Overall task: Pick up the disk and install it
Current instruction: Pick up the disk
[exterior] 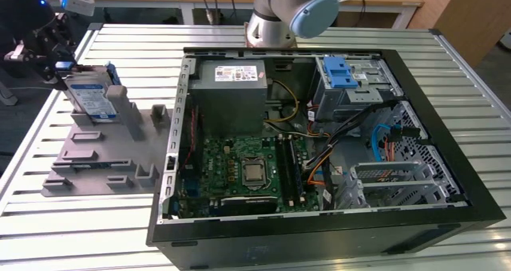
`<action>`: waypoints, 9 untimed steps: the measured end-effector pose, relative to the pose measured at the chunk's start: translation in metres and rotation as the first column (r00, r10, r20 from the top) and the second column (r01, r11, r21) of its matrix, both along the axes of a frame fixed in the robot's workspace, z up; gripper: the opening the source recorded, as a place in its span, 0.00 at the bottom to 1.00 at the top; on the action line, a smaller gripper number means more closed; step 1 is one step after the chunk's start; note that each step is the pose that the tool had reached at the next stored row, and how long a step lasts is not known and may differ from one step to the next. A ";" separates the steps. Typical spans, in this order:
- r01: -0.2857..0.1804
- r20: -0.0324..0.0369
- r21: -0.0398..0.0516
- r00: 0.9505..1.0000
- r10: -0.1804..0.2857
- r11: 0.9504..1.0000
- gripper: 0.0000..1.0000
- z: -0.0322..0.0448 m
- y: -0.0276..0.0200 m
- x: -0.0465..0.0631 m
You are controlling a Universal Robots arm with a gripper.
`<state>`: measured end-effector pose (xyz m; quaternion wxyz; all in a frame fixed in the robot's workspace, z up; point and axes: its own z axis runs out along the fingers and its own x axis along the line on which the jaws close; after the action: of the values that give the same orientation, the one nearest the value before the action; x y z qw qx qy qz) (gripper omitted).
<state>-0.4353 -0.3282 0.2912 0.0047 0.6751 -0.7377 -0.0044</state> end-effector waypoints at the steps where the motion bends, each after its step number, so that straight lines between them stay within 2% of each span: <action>1: -0.004 0.000 0.000 1.000 0.004 1.000 0.59 -0.0008 0.0002 0.000; 7: -0.013 0.000 0.000 1.000 0.013 1.000 0.57 -0.0021 0.0034 0.000; 8: -0.014 0.000 0.000 1.000 0.014 1.000 0.51 -0.0022 0.0034 0.000; 9: -0.015 0.000 0.000 1.000 0.015 1.000 0.51 -0.0023 0.0033 0.000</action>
<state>-0.4354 -0.3249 0.2889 0.0048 0.6807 -0.7325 -0.0044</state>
